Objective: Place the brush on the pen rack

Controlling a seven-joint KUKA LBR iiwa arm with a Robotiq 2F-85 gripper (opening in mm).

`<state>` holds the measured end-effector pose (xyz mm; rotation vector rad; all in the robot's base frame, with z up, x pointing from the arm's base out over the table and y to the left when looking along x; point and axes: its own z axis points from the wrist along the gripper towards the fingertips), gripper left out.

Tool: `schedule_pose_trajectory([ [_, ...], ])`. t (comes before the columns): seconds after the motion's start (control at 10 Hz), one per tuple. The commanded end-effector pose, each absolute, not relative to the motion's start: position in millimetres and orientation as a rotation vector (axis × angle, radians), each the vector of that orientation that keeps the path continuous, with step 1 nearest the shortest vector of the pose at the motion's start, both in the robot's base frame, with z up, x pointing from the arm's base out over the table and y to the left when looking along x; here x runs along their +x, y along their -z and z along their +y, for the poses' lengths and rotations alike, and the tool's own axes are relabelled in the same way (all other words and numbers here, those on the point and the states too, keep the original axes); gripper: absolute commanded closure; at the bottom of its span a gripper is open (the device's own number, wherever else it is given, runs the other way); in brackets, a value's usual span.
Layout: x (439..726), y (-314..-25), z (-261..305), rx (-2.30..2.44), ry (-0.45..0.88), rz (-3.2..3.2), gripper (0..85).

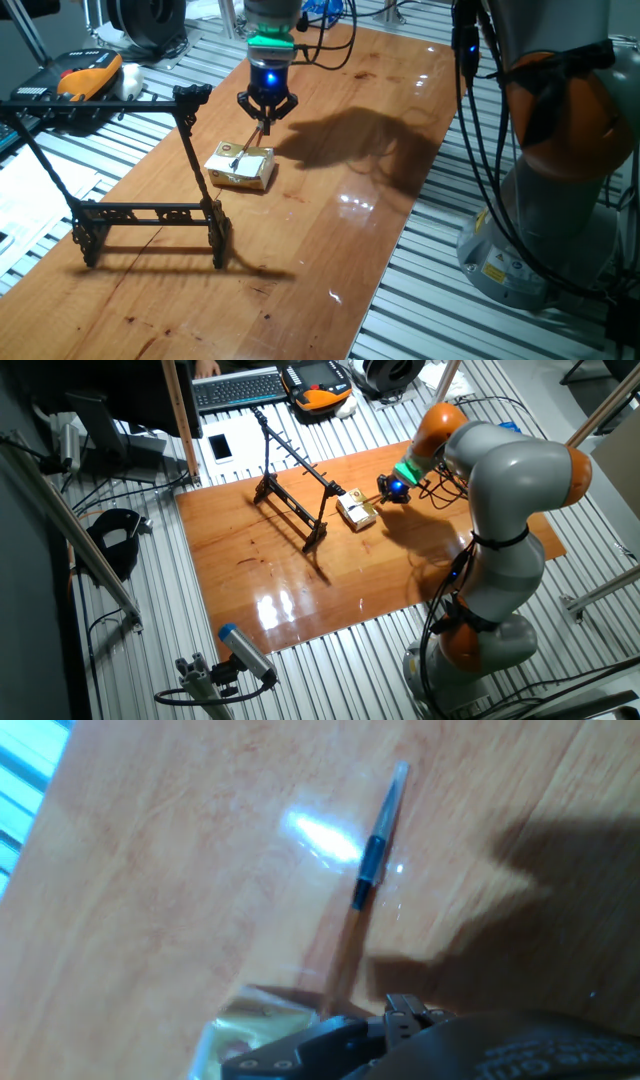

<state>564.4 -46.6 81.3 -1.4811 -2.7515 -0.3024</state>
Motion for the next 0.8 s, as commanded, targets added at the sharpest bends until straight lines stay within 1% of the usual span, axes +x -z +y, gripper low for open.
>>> schedule_pose_trajectory([
  [0.0,569,-82,-48,-1.499,0.304,-2.741,85.0],
  [0.4,585,-75,-56,-1.543,0.321,-2.739,85.0],
  [0.7,593,-79,-54,-1.561,0.335,-2.725,85.0],
])
